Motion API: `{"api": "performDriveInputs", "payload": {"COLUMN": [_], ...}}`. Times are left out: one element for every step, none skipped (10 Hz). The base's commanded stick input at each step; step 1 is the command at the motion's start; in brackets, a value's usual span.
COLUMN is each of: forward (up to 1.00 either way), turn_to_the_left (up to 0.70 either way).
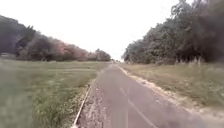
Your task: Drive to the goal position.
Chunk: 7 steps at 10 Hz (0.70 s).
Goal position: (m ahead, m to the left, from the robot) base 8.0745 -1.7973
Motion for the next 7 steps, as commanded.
{"api": "performDriveInputs", "payload": {"forward": [0.70, 0.70, 0.70, 0.70, 0.70, 0.70, 0.70], "turn_to_the_left": [0.00, 0.00, 0.00, 0.00, 0.00, 0.00, 0.00]}}
